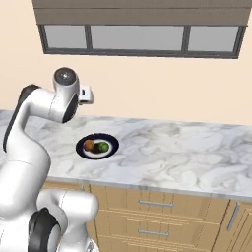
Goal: Pick the avocado and bread from the counter and place them on the plate. Then pick the jam from the cabinet and place it next to the plate. Lastly close the cabinet door.
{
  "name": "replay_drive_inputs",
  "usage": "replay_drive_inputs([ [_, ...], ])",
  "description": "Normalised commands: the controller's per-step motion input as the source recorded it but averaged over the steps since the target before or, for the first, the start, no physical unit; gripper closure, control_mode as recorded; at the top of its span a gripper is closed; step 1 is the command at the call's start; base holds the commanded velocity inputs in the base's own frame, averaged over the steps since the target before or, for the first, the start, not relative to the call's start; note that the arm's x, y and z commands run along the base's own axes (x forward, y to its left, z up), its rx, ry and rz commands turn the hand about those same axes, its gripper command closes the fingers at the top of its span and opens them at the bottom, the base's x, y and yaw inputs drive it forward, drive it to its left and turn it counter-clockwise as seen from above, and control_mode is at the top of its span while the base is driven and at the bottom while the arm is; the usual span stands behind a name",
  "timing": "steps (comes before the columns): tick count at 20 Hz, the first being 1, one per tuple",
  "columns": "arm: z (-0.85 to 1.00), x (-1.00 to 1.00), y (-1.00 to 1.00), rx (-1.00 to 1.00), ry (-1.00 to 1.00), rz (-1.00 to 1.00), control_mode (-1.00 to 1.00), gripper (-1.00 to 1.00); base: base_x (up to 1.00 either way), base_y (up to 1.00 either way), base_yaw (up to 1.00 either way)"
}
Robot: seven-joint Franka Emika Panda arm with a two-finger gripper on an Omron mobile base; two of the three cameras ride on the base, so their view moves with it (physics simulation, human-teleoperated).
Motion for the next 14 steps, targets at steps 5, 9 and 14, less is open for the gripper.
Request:
replay_drive_inputs([
  [5, 0.01, -0.04, -0.01, 0.01, -0.04, 0.00, 1.00, -1.00, -0.04, 0.00, 0.00],
  [9, 0.00, 0.00, 0.00, 0.00, 0.00, 0.00, 1.00, -1.00, -0.67, -0.23, 0.00],
  [14, 0.00, 0.00, 0.00, 0.00, 0.00, 0.00, 1.00, -1.00, -0.61, -0.17, 0.01],
])
